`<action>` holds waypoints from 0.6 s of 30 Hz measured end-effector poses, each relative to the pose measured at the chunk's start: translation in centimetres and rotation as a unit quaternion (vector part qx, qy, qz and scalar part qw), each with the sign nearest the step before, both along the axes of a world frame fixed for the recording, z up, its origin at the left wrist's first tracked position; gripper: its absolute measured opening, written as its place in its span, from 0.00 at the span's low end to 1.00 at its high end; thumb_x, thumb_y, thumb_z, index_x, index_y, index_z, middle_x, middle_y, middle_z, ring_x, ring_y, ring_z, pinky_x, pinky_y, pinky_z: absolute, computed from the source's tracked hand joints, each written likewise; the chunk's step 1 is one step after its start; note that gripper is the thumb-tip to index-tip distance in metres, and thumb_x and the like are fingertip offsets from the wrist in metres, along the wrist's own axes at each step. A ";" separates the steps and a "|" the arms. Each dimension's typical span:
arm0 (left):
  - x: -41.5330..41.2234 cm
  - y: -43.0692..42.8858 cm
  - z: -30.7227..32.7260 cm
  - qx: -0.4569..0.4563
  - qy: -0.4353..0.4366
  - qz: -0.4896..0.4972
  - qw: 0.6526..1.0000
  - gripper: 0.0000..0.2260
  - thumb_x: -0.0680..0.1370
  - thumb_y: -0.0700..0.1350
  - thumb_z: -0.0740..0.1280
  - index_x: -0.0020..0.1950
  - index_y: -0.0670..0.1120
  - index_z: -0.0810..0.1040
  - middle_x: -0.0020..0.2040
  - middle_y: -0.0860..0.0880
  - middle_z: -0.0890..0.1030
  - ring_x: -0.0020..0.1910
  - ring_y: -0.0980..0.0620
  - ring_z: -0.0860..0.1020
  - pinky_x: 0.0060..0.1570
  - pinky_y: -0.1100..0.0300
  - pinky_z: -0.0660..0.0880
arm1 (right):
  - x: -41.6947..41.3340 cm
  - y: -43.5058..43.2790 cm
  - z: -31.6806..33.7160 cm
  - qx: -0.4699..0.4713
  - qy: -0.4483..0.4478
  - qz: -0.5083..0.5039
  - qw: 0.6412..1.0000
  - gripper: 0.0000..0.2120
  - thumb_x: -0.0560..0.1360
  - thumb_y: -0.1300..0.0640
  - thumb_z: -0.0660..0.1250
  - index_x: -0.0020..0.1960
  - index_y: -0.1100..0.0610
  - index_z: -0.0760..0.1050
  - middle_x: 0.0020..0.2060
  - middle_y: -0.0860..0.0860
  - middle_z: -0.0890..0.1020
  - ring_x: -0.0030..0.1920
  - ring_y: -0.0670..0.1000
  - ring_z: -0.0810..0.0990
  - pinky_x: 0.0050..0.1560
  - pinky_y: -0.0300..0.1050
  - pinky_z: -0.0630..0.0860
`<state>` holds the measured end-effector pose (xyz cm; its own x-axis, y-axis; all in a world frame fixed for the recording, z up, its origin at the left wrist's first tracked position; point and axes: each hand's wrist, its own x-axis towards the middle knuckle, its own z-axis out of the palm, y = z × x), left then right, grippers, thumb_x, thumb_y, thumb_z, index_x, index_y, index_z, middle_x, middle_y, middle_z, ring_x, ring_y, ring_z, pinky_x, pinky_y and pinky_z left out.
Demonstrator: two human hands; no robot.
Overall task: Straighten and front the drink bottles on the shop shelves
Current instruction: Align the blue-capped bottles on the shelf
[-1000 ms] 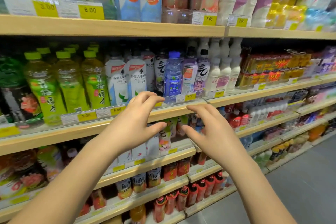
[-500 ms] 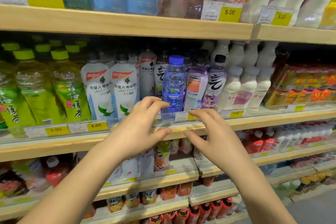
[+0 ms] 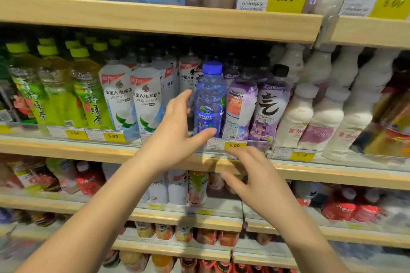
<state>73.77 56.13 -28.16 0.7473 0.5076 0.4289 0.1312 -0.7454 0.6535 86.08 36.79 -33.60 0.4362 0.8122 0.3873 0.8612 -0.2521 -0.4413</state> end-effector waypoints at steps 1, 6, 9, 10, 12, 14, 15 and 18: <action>0.5 0.0 0.2 -0.010 -0.001 0.007 1.000 0.43 0.72 0.66 0.70 0.79 0.58 0.49 0.77 0.55 0.58 0.71 0.60 0.65 0.69 0.59 0.65 | 0.1 0.0 -0.2 0.000 0.000 0.003 1.000 0.26 0.79 0.39 0.65 0.75 0.44 0.69 0.65 0.37 0.71 0.66 0.39 0.71 0.65 0.41 0.71; 2.7 0.5 1.3 -0.085 0.018 0.024 0.996 0.28 0.73 0.65 0.70 0.64 0.53 0.64 0.64 0.53 0.73 0.58 0.56 0.76 0.53 0.57 0.75 | 0.1 0.4 -0.8 -0.009 -0.025 -0.005 1.000 0.24 0.80 0.42 0.67 0.74 0.46 0.71 0.65 0.41 0.74 0.67 0.44 0.72 0.67 0.47 0.71; 3.8 0.8 1.7 -0.105 0.029 0.053 0.993 0.27 0.72 0.66 0.70 0.60 0.52 0.66 0.57 0.51 0.76 0.49 0.56 0.78 0.41 0.59 0.73 | 0.4 0.8 -1.5 -0.020 -0.052 -0.011 0.998 0.22 0.79 0.41 0.66 0.72 0.46 0.73 0.64 0.40 0.75 0.66 0.45 0.72 0.67 0.47 0.69; 4.1 0.8 1.7 -0.111 0.026 0.055 0.992 0.27 0.72 0.66 0.70 0.61 0.51 0.67 0.57 0.51 0.76 0.50 0.55 0.78 0.41 0.60 0.73 | 0.5 1.0 -1.7 -0.020 -0.056 -0.015 0.998 0.22 0.79 0.42 0.67 0.71 0.46 0.74 0.64 0.40 0.76 0.65 0.45 0.72 0.66 0.46 0.69; 4.6 0.9 1.5 -0.110 0.026 0.062 0.992 0.28 0.72 0.67 0.70 0.60 0.51 0.67 0.56 0.50 0.76 0.49 0.56 0.77 0.39 0.61 0.71 | 0.5 1.2 -2.3 -0.010 -0.057 -0.028 0.998 0.20 0.79 0.43 0.67 0.69 0.46 0.76 0.62 0.39 0.77 0.64 0.45 0.72 0.64 0.44 0.67; 5.0 1.0 1.2 -0.103 0.032 0.068 0.992 0.29 0.70 0.68 0.71 0.58 0.50 0.67 0.54 0.51 0.75 0.47 0.56 0.76 0.36 0.63 0.69 | 0.5 1.4 -3.1 0.011 -0.062 -0.043 0.997 0.19 0.78 0.45 0.70 0.67 0.47 0.78 0.61 0.40 0.77 0.63 0.46 0.73 0.63 0.44 0.67; 5.1 1.1 1.1 -0.098 0.030 0.069 0.992 0.30 0.69 0.69 0.71 0.58 0.50 0.66 0.53 0.52 0.74 0.48 0.56 0.76 0.36 0.64 0.69 | 0.5 1.5 -3.5 0.020 -0.068 -0.049 0.996 0.18 0.77 0.46 0.71 0.66 0.47 0.78 0.61 0.40 0.77 0.62 0.47 0.73 0.62 0.44 0.67; 5.5 1.5 1.0 -0.091 0.007 0.071 0.993 0.34 0.67 0.71 0.72 0.61 0.49 0.69 0.54 0.54 0.75 0.52 0.55 0.76 0.42 0.63 0.73 | 0.4 1.8 -4.4 0.034 -0.081 -0.062 0.994 0.18 0.77 0.47 0.70 0.66 0.47 0.78 0.61 0.39 0.76 0.61 0.47 0.73 0.62 0.43 0.65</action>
